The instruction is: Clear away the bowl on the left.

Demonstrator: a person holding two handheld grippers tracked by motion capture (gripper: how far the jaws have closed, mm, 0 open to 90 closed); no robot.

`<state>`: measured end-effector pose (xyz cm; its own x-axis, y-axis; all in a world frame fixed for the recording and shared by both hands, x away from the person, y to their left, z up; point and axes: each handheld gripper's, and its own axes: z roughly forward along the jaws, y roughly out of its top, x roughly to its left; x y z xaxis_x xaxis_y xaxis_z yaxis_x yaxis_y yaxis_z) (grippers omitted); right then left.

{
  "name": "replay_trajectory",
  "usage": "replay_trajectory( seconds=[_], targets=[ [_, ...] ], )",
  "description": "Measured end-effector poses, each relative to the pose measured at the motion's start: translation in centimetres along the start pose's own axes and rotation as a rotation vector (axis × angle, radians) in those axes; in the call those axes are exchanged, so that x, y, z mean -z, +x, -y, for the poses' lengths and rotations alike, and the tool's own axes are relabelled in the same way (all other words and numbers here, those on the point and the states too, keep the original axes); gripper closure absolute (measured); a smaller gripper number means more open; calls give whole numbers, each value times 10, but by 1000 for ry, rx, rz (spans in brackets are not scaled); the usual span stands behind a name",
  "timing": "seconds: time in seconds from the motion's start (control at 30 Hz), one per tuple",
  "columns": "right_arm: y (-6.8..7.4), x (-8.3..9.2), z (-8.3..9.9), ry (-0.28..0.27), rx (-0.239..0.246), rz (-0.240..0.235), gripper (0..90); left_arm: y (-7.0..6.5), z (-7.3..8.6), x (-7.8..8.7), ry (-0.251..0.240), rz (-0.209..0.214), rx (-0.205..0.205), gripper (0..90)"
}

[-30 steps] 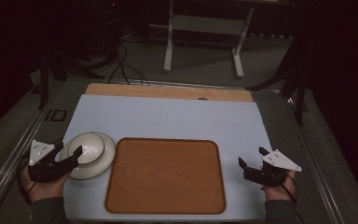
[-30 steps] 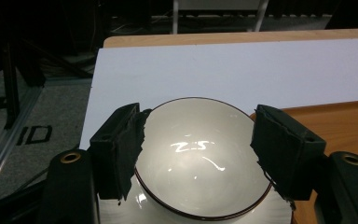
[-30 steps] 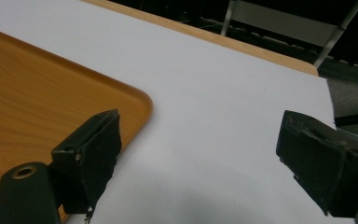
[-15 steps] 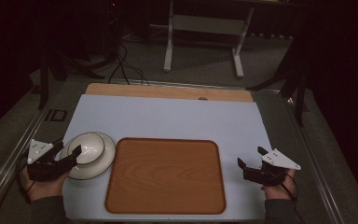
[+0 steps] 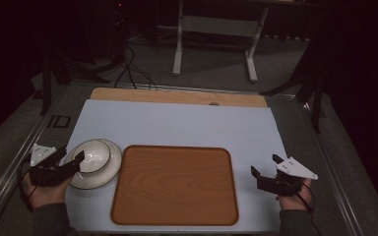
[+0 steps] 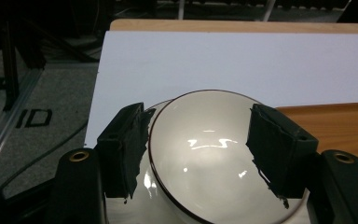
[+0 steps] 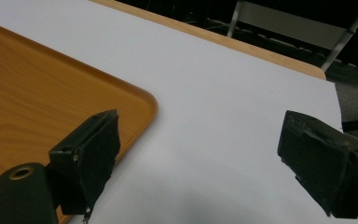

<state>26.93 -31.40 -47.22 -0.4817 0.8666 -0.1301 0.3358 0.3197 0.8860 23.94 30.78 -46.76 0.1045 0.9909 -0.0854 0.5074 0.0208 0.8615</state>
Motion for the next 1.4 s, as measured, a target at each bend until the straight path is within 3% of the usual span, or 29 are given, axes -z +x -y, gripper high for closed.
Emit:
replay_trajectory(
  seconds=[0.1,0.3,0.4,0.6,0.63,0.7,0.9,1.4],
  targets=[
    [1,0,0,-7,10,-6,124,7,-1,-10,26,-5,19,389],
    [1,1,-1,-15,16,-3,125,14,1,-16,55,-22,36,395],
    [1,1,-1,-20,17,-1,125,17,1,-22,79,-38,32,401],
    [1,1,-1,-24,17,2,125,27,-1,-31,105,-45,58,461],
    [1,1,-1,-25,18,3,125,32,0,-37,127,-38,87,461],
    [1,2,-1,-33,19,5,126,34,0,-40,141,-24,105,512],
    [1,2,-1,-34,21,11,131,37,1,-45,186,18,135,616],
    [0,3,-2,-55,18,20,133,34,3,-58,311,41,155,795]
  ],
)
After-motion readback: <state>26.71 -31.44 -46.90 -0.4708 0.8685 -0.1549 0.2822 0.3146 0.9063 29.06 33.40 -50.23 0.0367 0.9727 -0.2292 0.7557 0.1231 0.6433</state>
